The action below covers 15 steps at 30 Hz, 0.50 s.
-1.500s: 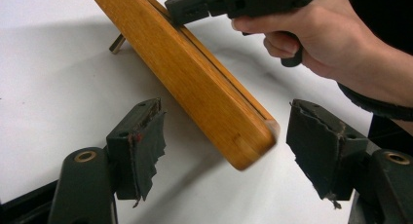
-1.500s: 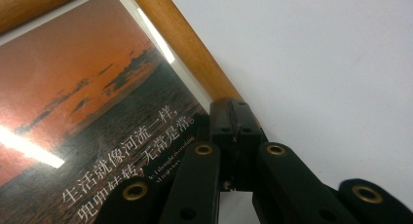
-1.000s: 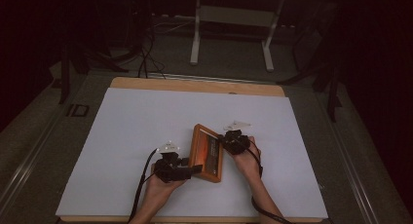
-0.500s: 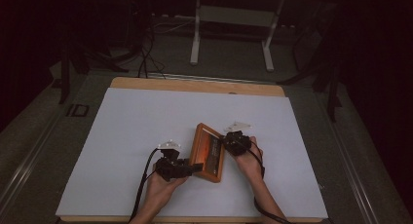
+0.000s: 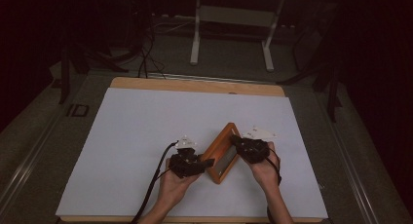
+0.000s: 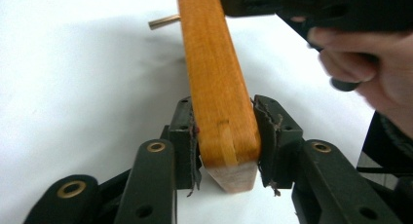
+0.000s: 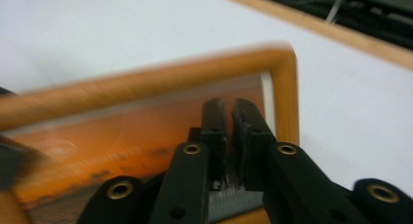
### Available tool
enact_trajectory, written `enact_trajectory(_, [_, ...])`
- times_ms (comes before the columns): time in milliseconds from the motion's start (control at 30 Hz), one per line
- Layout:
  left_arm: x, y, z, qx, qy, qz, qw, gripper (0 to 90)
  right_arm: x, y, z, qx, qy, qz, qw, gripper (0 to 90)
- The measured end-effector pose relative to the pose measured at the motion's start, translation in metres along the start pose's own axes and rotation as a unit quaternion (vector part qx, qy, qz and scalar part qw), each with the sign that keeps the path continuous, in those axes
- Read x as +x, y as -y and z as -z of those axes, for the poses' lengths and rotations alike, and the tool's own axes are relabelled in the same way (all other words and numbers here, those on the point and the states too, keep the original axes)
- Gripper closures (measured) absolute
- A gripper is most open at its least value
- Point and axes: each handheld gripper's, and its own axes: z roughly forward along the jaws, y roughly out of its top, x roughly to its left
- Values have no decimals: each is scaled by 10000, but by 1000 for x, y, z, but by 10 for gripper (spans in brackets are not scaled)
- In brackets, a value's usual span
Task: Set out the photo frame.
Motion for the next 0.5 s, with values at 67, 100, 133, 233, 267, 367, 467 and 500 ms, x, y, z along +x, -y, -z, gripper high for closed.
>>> enact_trajectory(67, [-4,-2,-1,5,-17,-105,9999,667,-1,-3,10,-115,28,55,9999,816])
enact_trajectory(100, [-13,-4,-4,18,-96,-324,9994,670,-1,-4,15,-177,66,88,9998,809])
enact_trajectory(133, [-13,-4,-4,18,-96,-324,9994,673,-1,-4,15,-177,66,88,9998,809])
enact_trajectory(233, [-23,-4,-7,-11,-155,-604,9981,682,-4,-7,29,-386,84,95,9992,775])
enact_trajectory(267, [-26,-3,-7,-43,-153,-711,9973,682,-6,-8,32,-434,114,81,9990,775])
enact_trajectory(367, [-37,0,-10,-116,-218,-1033,9943,688,-15,-6,35,-397,258,-43,9989,838])
enact_trajectory(467, [-38,0,-10,-129,-232,-1066,9939,688,-17,-1,37,-409,275,-101,9987,865])
enact_trajectory(500, [-38,1,-10,-139,-228,-1059,9940,687,-18,2,40,-465,270,-148,9984,883])
